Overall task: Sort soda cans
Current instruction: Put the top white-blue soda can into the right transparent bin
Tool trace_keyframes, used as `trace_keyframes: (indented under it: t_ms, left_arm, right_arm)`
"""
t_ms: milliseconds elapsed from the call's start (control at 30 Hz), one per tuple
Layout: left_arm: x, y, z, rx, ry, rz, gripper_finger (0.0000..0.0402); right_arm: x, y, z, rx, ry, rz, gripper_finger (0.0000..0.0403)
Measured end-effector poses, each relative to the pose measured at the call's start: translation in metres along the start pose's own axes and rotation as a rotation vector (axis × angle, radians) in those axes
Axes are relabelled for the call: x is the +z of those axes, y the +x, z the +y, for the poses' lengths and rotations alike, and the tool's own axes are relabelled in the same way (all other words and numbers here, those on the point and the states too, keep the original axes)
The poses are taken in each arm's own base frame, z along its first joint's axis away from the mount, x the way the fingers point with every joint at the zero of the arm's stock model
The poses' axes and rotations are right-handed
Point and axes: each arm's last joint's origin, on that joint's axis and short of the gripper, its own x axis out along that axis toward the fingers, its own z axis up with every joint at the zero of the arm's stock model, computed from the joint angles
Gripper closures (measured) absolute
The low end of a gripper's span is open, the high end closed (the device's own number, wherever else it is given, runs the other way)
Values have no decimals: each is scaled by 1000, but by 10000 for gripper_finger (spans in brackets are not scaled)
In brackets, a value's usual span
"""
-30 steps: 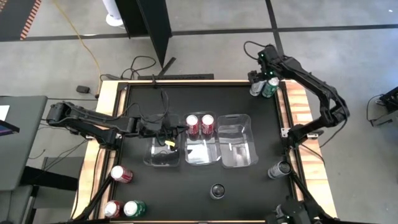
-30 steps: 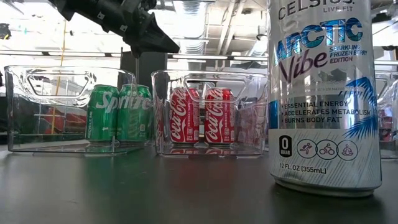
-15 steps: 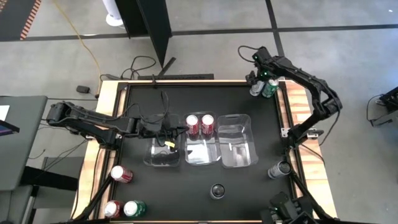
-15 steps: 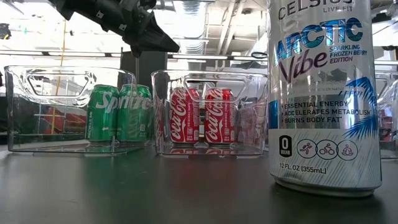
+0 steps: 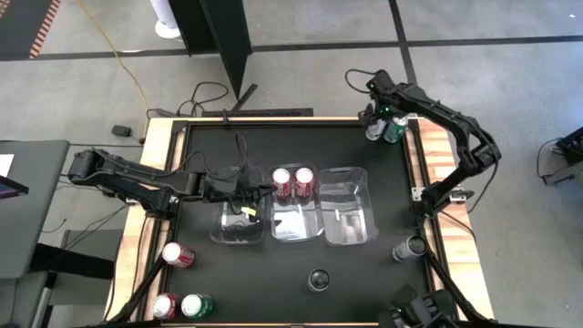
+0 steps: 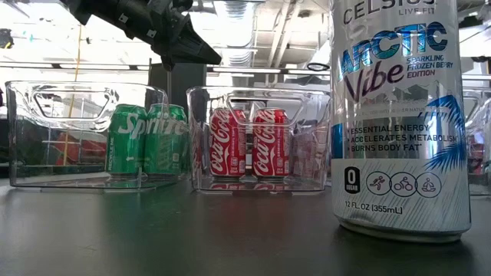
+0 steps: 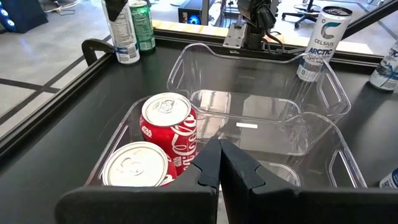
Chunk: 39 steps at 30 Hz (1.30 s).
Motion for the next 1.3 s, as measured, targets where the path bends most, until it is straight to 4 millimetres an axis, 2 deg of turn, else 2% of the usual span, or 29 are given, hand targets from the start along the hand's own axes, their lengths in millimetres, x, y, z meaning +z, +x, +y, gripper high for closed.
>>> trace_keyframes:
  t_ms: [367, 633, 833, 1067, 1300]
  left_arm:
    - [0, 0, 0, 0, 5, 0, 401]
    - [0, 0, 0, 0, 5, 0, 401]
    - [0, 0, 0, 0, 5, 0, 401]
    - [0, 0, 0, 0, 3, 0, 401]
    - [0, 0, 0, 3, -1, 0, 401]
  right_arm:
    - [-8, -11, 15, 37, -78, 9, 132]
    - [-14, -59, 25, 97, -133, -104, 137]
    - [-38, -112, 39, 194, -232, -215, 138]
    - [-83, -175, 59, 404, -411, -370, 138]
    - [-130, -207, 86, 582, -620, -397, 138]
